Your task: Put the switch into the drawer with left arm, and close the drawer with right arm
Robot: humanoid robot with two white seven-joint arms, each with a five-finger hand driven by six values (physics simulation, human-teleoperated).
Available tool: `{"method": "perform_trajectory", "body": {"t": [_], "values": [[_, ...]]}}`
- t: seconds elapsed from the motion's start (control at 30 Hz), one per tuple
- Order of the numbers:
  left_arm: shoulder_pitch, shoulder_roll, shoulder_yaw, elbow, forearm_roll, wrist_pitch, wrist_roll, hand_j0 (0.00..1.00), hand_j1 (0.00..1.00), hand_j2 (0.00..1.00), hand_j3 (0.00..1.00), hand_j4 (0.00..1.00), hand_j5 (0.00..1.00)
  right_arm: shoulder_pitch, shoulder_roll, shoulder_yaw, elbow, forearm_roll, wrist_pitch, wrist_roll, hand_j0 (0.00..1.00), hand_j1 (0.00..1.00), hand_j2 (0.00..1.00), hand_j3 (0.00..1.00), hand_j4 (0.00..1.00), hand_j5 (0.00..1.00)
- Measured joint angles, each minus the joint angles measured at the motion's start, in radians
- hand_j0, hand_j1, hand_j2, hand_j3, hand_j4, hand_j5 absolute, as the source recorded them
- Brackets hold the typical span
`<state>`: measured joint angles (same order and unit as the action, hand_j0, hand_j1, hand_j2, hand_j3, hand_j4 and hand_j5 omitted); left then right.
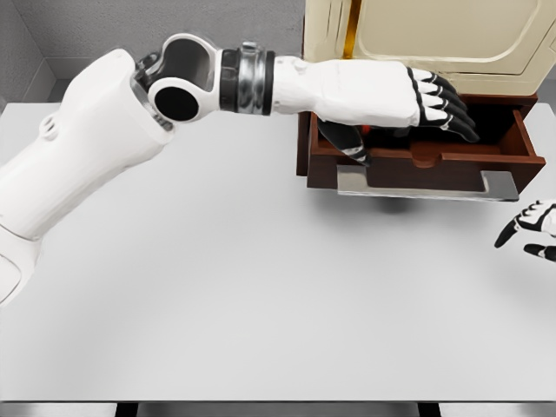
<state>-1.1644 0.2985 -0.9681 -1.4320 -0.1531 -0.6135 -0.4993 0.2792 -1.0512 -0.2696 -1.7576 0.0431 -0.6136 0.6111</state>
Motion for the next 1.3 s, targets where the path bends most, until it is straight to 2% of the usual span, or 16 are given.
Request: {"method": "perform_trajectory", "body": {"t": [0.1,0.17,0.2,0.27,0.4,0.57,0.7,1.1,1.2,1.3], "values": [[0.046,0.117,0.002,-0.108,0.026,0.0,0.002,1.0,1.0,1.0,1.0,1.0,1.0,-0.006,-0.005,0.014,0.0,0.0,0.0,0.0,0.56,0.56,0.56,0.56,0.56,0.56],[0.086,0.198,0.017,-0.139,0.044,0.0,0.002,1.0,1.0,1.0,1.0,1.0,1.0,-0.009,-0.006,0.018,0.0,0.0,0.0,0.0,0.56,0.56,0.56,0.56,0.56,0.56],[0.088,0.232,0.023,-0.148,0.05,0.0,0.003,1.0,1.0,1.0,1.0,1.0,1.0,-0.015,-0.007,0.02,0.0,0.0,0.0,0.0,0.56,0.56,0.56,0.56,0.56,0.56],[0.088,0.285,0.03,-0.159,0.057,0.0,0.001,1.0,1.0,1.0,1.0,1.0,1.0,-0.046,-0.008,0.031,0.0,0.0,0.0,0.0,0.56,0.56,0.56,0.56,0.56,0.56],[0.189,0.378,0.024,-0.154,0.056,0.0,-0.002,1.0,1.0,1.0,1.0,1.0,1.0,-0.069,-0.008,0.051,0.0,0.0,0.0,0.0,0.56,0.56,0.56,0.56,0.56,0.56],[0.207,0.486,0.007,-0.15,0.036,0.0,-0.006,1.0,1.0,1.0,1.0,1.0,1.0,-0.081,-0.009,0.057,0.0,-0.003,-0.001,0.0,0.56,0.56,0.56,0.56,0.56,0.56],[0.206,0.522,0.005,-0.152,0.018,0.0,-0.009,1.0,1.0,1.0,1.0,1.0,1.0,-0.089,-0.009,0.057,0.0,-0.006,-0.001,0.001,0.56,0.56,0.56,0.56,0.56,0.56],[0.206,0.556,0.012,-0.149,0.012,0.0,-0.016,1.0,1.0,1.0,1.0,1.0,1.0,-0.121,-0.013,0.072,0.006,-0.017,0.007,0.002,0.57,0.57,0.57,0.57,0.57,0.57],[0.206,0.568,0.013,-0.15,0.012,0.0,-0.018,1.0,1.0,1.0,1.0,1.0,1.0,-0.153,-0.016,0.094,0.007,-0.006,0.004,0.002,0.57,0.57,0.57,0.57,0.57,0.57],[0.209,0.573,0.012,-0.151,0.012,0.0,-0.018,1.0,1.0,1.0,1.0,1.0,1.0,-0.167,-0.018,0.121,0.01,-0.06,0.043,0.005,0.58,0.58,0.58,0.58,0.58,0.58]]}}
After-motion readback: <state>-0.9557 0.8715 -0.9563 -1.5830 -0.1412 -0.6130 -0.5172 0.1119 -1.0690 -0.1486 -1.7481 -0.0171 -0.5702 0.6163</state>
